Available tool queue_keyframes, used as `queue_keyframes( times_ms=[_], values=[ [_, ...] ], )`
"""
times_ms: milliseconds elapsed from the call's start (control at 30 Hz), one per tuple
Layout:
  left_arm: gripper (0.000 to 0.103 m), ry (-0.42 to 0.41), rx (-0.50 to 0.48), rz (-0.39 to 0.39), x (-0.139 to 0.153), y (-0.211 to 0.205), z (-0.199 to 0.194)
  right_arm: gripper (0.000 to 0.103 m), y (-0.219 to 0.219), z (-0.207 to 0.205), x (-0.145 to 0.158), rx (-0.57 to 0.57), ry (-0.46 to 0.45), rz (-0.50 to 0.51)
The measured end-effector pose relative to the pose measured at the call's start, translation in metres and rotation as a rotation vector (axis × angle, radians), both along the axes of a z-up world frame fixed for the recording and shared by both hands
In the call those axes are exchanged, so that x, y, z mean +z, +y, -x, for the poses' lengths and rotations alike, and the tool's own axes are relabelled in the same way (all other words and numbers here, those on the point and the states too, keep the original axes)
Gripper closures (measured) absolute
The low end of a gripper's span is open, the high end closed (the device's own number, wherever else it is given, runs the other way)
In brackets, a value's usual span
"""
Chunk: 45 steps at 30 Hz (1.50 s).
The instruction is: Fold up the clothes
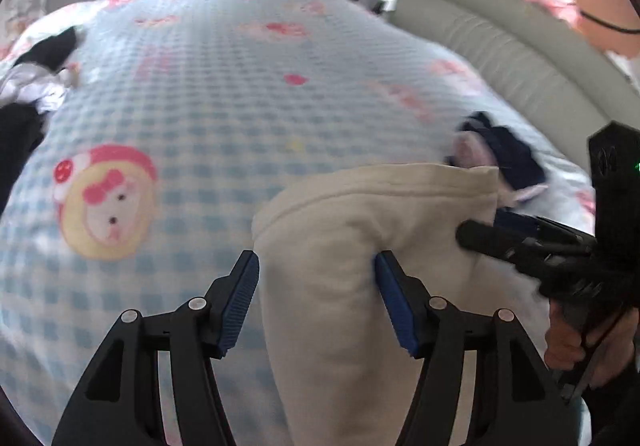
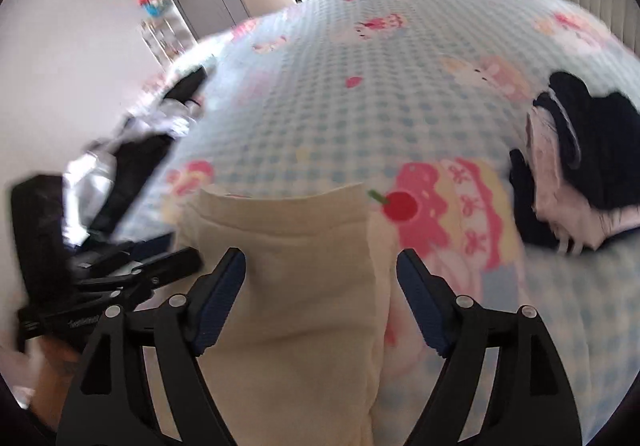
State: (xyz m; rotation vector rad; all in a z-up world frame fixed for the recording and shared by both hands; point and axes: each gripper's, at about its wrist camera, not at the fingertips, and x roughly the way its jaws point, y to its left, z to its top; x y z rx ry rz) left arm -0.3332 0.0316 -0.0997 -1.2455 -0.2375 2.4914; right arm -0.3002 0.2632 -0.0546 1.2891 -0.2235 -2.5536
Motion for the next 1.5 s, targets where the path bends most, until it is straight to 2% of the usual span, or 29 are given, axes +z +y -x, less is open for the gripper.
queue_keyframes(
  times_ms=[67, 100, 167, 267, 367, 467, 567, 600, 667, 767, 867, 967, 1000, 1100, 1233, 1267, 1333, 1500],
  values=[
    [0.033, -0.076, 0.066, -0.098, -0.021, -0.014, 0.006, 0.025, 0.0, 0.015, -0.029, -0.021, -0.051, -0.026],
    [0.03, -0.09, 0.088, -0.12, -0.03, -0.018, 0.003, 0.024, 0.0, 0.021, -0.041, -0.03, -0.076, -0.03],
    [0.029, -0.113, 0.132, -0.163, -0.047, -0.027, -0.005, 0.021, 0.013, 0.022, -0.052, -0.042, -0.109, 0.051],
    [0.03, -0.061, 0.133, -0.23, -0.039, -0.034, -0.022, 0.02, 0.032, 0.023, -0.066, -0.059, -0.155, 0.171],
    [0.032, 0.038, 0.136, -0.266, -0.014, -0.043, -0.03, 0.021, 0.047, 0.015, -0.048, -0.078, -0.101, 0.247],
    [0.032, 0.056, 0.095, -0.227, -0.001, -0.034, -0.012, 0.02, 0.055, 0.016, -0.025, -0.087, -0.026, 0.261],
    [0.032, 0.049, 0.058, -0.122, -0.004, -0.015, 0.015, 0.02, 0.03, 0.035, -0.023, -0.003, -0.051, 0.154],
    [0.032, 0.054, 0.069, -0.094, -0.006, -0.011, 0.02, 0.02, 0.025, 0.041, -0.026, -0.01, -0.047, 0.121],
    [0.029, 0.009, 0.145, -0.092, -0.019, -0.016, 0.032, 0.022, 0.025, 0.049, -0.039, -0.073, -0.066, 0.118],
    [0.028, -0.041, 0.256, -0.111, -0.048, -0.024, 0.039, 0.025, 0.044, 0.057, -0.07, -0.24, -0.143, 0.184],
    [0.028, 0.01, 0.27, -0.036, -0.049, -0.018, 0.029, 0.025, 0.041, 0.056, -0.073, -0.238, -0.13, 0.16],
    [0.028, 0.008, 0.287, -0.017, -0.03, -0.026, 0.023, 0.025, 0.039, 0.054, -0.063, -0.223, -0.107, 0.136],
    [0.031, 0.018, 0.294, -0.026, -0.021, -0.03, 0.017, 0.025, 0.042, 0.052, -0.057, -0.222, -0.1, 0.145],
    [0.031, 0.069, 0.231, -0.101, 0.008, -0.044, -0.018, 0.023, 0.062, 0.031, -0.029, -0.233, -0.052, 0.213],
    [0.031, 0.04, 0.092, -0.172, 0.019, -0.032, -0.063, 0.02, 0.067, -0.006, -0.004, -0.199, -0.024, 0.202],
    [0.031, 0.034, 0.077, -0.181, 0.017, -0.029, -0.071, 0.02, 0.064, -0.019, -0.006, -0.182, -0.029, 0.198],
    [0.031, -0.007, 0.089, -0.144, 0.002, -0.022, -0.083, 0.02, 0.059, -0.042, -0.009, -0.15, -0.042, 0.189],
    [0.031, -0.103, 0.22, -0.047, -0.021, -0.035, -0.101, 0.021, 0.046, -0.066, -0.049, -0.13, -0.127, 0.102]
  ],
)
